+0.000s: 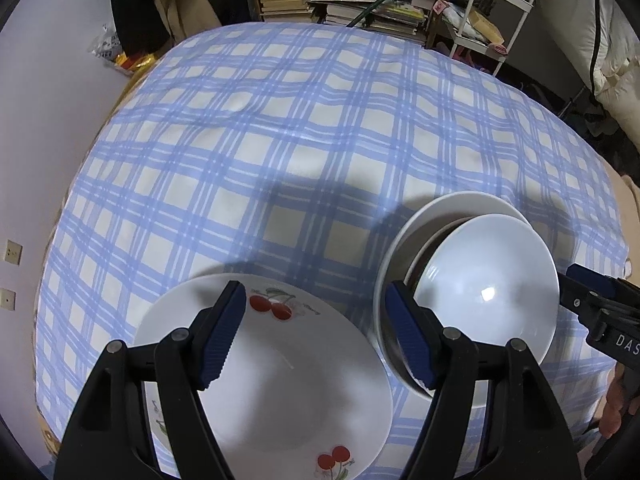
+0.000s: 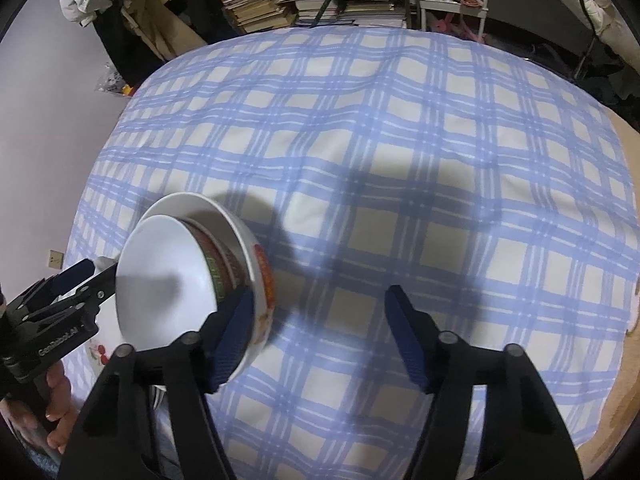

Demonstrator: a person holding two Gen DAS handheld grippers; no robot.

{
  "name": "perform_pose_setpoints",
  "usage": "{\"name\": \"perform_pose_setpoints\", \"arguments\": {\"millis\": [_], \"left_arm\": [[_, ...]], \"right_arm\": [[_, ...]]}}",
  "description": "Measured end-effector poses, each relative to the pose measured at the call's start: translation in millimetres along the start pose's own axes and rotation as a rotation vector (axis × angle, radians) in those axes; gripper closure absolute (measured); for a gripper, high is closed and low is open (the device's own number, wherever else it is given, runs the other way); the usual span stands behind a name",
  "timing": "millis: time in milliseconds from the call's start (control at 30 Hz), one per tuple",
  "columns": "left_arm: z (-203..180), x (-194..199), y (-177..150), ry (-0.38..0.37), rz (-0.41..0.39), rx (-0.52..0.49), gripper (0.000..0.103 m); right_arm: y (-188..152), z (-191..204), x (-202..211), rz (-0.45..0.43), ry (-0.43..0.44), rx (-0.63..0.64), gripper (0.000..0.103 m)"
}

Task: Organize plates and bowls
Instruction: 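Close the right tool on the bowl stack rim while the left tool grips its other rim, then lift the bowl stack with both tools and carry it over the cherry plates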

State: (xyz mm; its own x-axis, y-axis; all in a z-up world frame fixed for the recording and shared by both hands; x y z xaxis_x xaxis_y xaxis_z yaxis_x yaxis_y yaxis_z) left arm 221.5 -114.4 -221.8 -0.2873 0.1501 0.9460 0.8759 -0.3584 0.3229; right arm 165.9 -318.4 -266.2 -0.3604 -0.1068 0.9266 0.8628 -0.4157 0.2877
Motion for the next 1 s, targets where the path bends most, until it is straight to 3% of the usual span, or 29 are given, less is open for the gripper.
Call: {"name": "perform_pose_setpoints", "arguments": {"millis": [100,167,233,333,467,833,1000], "left_arm": [[-3.6,1.3,2.1,0.018,-0.01,-0.022,0.034],[-7.3,2.3,2.5,0.025,-0.011,-0.038,0.039],[-9.8,2.6,1.9,0.027,-0.004,-0.046,0.043],[-11.6,0.1,-0.5,0.017,0.014,-0.042,0.052],[-15.3,-4.3,-2.5,0.031,0.029,-0.044,0.056],[-37.3,-8.4,5.2,0.099,0.056,-0.158,0.073],[-38.0,-14.0,8.8,0.039,0.108,-0.121,0.087]], "right_arm": [[-1.2,3.4,-0.9,0.019,0.042,-0.003,0.053],[-2.0,7.1,-1.7,0.034,0.086,0.003,0.074],[-3.5,12.3,-1.5,0.04,0.111,0.015,0.08],[-3.7,15.9,-2.1,0.042,0.107,0.039,0.083],[-2.3,17.7,-5.3,0.051,0.097,0.038,0.084],[2.9,17.1,-10.9,0.065,0.084,0.009,0.083],[2.1,13.1,-10.9,0.062,0.086,0.0,0.083]]}}
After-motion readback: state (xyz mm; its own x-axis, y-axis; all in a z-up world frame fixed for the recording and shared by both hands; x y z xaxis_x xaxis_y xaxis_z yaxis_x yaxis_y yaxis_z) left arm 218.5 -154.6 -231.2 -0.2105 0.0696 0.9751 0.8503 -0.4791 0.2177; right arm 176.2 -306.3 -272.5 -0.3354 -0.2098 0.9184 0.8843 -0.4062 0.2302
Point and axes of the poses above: each gripper's, at about its wrist camera, not at the fingertips, and x roughly against the way its jaws point, z to its left, y to its top, the point moved 5 cm from there along -x, roughly the way its jaws point, and after that the axes turned 4 degrees about -y, right-handed, at the moved point
